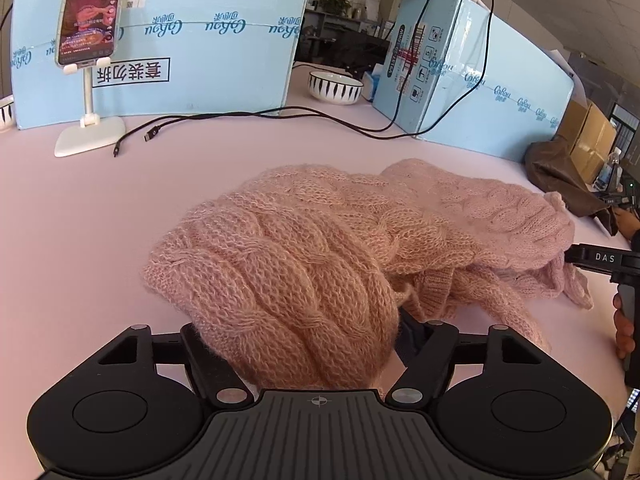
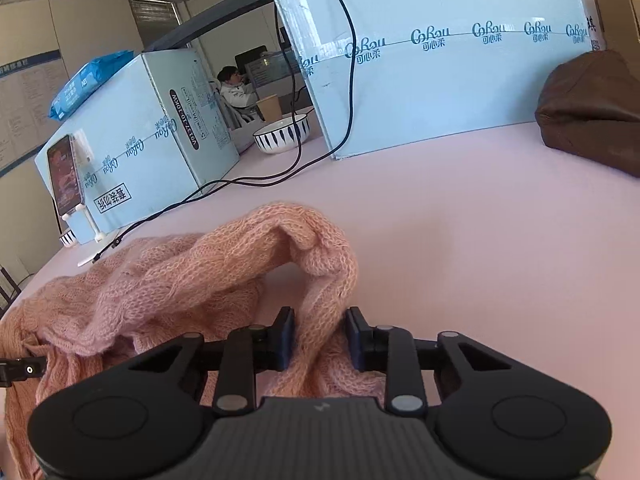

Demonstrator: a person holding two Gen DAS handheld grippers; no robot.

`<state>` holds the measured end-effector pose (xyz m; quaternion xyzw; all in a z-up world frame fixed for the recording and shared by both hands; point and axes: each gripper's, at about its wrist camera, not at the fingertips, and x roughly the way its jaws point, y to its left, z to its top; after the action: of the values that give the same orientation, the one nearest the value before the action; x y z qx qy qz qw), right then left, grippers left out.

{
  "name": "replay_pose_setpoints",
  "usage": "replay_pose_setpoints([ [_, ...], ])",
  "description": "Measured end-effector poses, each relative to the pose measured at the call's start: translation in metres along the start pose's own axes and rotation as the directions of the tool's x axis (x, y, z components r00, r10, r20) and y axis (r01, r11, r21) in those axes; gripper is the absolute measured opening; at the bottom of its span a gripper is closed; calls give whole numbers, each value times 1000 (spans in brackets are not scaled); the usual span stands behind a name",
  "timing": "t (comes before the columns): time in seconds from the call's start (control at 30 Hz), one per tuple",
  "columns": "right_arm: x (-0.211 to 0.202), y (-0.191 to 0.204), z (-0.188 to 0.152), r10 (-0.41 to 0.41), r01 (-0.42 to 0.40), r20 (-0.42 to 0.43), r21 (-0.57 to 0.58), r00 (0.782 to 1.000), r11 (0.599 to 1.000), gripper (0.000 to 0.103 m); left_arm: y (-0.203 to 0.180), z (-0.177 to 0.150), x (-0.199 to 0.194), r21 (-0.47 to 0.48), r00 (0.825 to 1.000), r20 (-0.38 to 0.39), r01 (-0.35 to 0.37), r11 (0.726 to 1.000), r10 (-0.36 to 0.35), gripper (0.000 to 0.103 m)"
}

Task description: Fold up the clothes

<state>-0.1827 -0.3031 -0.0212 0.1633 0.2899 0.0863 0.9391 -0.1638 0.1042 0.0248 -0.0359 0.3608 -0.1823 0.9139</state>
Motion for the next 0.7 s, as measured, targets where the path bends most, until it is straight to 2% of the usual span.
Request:
replay_pose_setpoints([
  [0.1, 0, -4, 0, -1, 1, 4, 25, 1000, 1000, 21, -1, 1, 1, -2, 1000, 1, 0, 1000, 0, 56],
  [0.37, -1, -4, 3, -16, 15, 16, 45, 1000, 999, 15, -5, 8, -2, 9, 1000, -6, 28, 1000, -28, 29],
  [0.57, -13, 3, 26, -25, 21, 104, 33, 994, 999, 14, -6, 31, -13, 22, 998, 55, -23, 999, 22, 23],
  [0.7, -26, 11, 52, -39, 36, 201, 18, 979, 999, 14, -9, 51, -16, 18, 994, 106, -43, 999, 41, 23],
])
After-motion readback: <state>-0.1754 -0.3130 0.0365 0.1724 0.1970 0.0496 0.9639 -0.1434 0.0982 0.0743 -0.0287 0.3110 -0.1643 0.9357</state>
